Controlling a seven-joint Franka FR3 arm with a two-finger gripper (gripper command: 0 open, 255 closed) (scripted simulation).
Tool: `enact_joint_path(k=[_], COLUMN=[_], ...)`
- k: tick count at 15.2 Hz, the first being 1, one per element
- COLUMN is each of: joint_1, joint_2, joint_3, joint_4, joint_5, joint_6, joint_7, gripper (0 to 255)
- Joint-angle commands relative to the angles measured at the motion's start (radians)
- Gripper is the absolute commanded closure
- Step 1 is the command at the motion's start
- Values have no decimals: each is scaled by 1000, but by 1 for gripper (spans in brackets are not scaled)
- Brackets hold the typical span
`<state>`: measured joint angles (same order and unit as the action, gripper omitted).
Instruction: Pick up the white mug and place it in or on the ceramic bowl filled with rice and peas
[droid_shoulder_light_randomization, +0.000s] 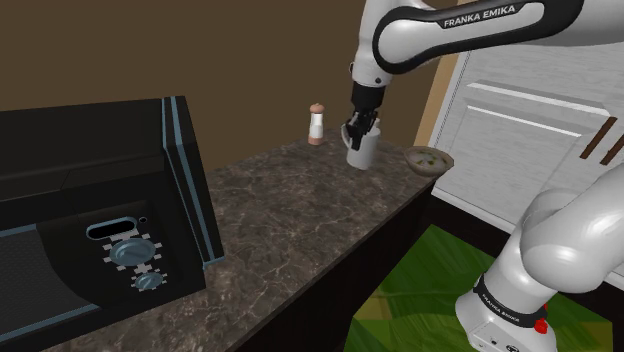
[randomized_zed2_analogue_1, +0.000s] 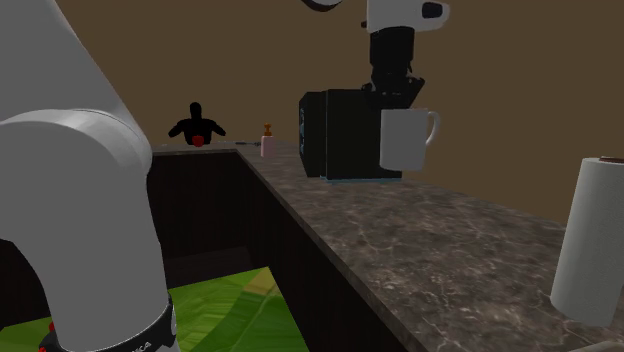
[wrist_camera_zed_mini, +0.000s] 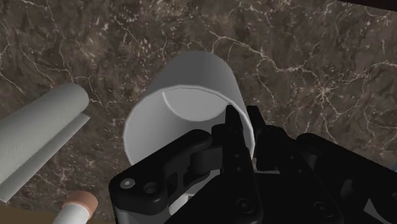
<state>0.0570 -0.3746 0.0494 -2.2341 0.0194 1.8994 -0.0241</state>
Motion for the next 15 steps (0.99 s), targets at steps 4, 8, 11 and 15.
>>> enact_joint_path(k=[4,8,11,15], joint_1=[-47,-86,-114,-149], joint_2=[-44,-52,-46,-22], joint_3=[-87,-159,-213,-286], joint_4=[-23,-19,-5,29], joint_5=[-30,-56,-76,-96], joint_6=[-22,-32,-39,-46], joint_7=[-121,-218,-292,-391], gripper=[255,255,255,255])
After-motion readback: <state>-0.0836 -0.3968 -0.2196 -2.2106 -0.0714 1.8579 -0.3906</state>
